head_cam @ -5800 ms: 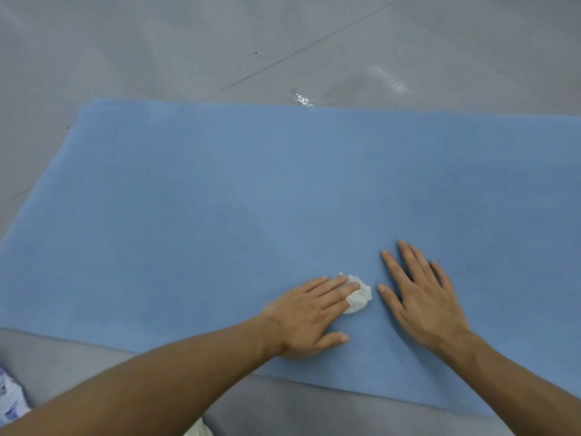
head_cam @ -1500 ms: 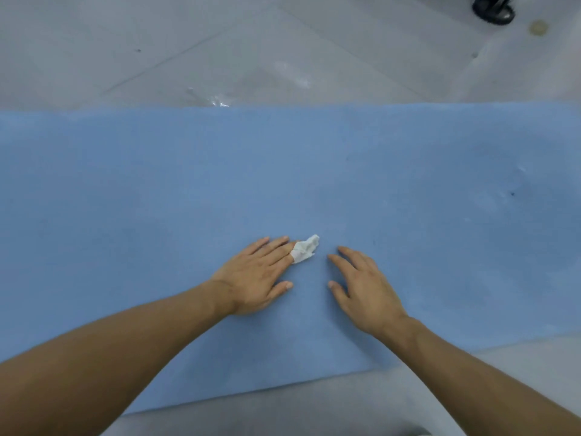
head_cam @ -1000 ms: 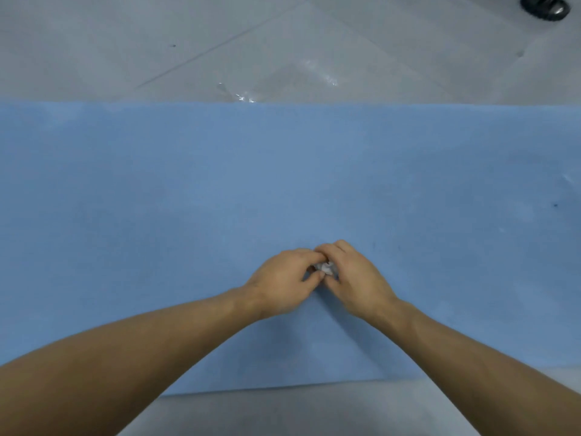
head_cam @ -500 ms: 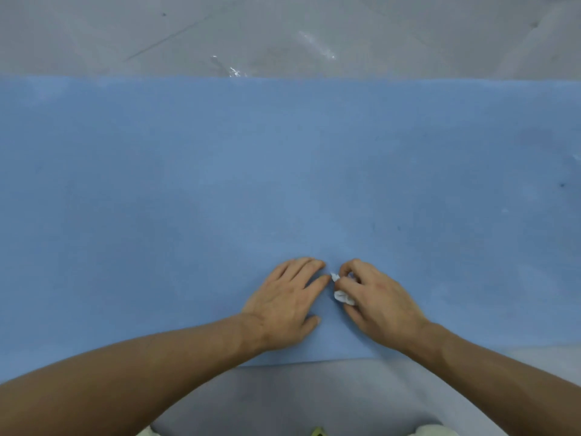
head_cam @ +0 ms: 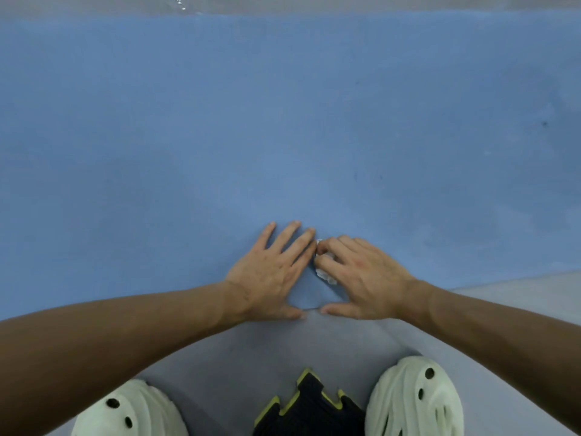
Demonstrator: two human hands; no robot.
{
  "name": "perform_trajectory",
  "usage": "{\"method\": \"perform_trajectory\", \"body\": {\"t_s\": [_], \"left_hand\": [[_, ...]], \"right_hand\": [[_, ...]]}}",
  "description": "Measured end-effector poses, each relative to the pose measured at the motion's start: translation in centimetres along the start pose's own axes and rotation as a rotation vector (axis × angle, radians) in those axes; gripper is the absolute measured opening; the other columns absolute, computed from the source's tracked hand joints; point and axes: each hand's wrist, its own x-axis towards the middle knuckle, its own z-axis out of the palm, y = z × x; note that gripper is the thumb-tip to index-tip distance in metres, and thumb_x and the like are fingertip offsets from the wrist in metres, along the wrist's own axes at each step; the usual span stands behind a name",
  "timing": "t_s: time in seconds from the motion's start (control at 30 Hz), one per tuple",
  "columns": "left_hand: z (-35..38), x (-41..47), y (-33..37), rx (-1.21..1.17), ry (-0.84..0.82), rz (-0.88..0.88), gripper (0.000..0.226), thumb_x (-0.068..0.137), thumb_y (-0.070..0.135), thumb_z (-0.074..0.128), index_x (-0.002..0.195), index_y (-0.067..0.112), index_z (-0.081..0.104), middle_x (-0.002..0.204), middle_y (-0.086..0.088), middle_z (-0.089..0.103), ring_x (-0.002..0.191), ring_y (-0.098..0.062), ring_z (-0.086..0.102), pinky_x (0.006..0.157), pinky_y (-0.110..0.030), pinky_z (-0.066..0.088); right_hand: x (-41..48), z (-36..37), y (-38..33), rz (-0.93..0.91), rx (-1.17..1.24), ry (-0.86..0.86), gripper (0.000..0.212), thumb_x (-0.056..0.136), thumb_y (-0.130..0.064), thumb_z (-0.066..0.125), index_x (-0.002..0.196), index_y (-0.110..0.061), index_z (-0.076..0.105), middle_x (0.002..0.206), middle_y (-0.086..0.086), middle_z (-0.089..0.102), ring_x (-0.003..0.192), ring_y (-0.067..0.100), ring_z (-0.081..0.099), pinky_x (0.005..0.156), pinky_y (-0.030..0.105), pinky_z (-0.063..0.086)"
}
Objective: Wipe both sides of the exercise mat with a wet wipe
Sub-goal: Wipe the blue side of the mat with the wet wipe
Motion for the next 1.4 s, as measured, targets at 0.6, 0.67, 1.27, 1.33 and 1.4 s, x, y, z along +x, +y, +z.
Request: {"method": "perform_trajectory", "body": {"t_s": [0.6,0.67,1.27,1.33,1.4], "left_hand": [[-4.7,-1.8,-0.4,-0.215,-0.084,0.044,0.100,0.095,0.073,0.033,0.164,0.014,-0.010,0.173,-0.004,-0.011,0.159,-0.030,-0.004,0.128,-0.050,0.013],[-5.7,-2.1,-0.1,-0.201,-0.077,0.030,0.092,0.100,0.054,0.038,0.162,0.014,-0.016,0.172,-0.005,-0.016,0.159,-0.030,-0.005,0.127,-0.049,0.015],[-18.0,-5.4,-3.3,-0.030,-0.064,0.058,0.083,0.102,0.019,0.030,0.154,0.010,-0.034,0.171,-0.013,-0.001,0.155,-0.029,0.018,0.116,-0.044,0.040],[-19.6,-5.6,-4.0,-0.010,-0.043,0.048,0.083,0.103,0.019,0.030,0.153,0.014,-0.036,0.171,-0.012,-0.001,0.154,-0.027,0.020,0.114,-0.044,0.041],[-21.0,-5.9,-4.8,-0.001,-0.026,0.029,0.086,0.102,0.019,0.032,0.150,0.019,-0.040,0.168,-0.009,0.008,0.151,-0.026,0.029,0.110,-0.044,0.045]], "right_hand": [[-0.9,-1.0,-2.3,0.083,-0.036,0.202,0.045,0.085,-0.025,0.055,0.125,-0.006,0.065,0.127,0.011,0.060,0.101,0.032,0.060,0.081,0.044,0.052],[-0.9,-1.5,-2.5,0.095,-0.007,0.253,0.042,0.089,-0.021,0.054,0.128,-0.007,0.064,0.130,0.010,0.059,0.105,0.031,0.059,0.085,0.043,0.051],[1.2,-10.0,-4.4,0.164,0.016,0.637,0.048,0.082,-0.011,0.044,0.122,-0.001,0.069,0.124,0.014,0.064,0.103,0.035,0.058,0.088,0.045,0.049],[1.6,-11.5,-4.5,0.183,0.024,0.682,0.048,0.084,-0.012,0.044,0.123,0.000,0.070,0.124,0.015,0.064,0.103,0.036,0.058,0.088,0.045,0.049],[2.1,-13.1,-4.5,0.190,0.026,0.705,0.045,0.087,-0.014,0.047,0.124,-0.001,0.069,0.126,0.013,0.063,0.105,0.034,0.056,0.088,0.044,0.048]]}}
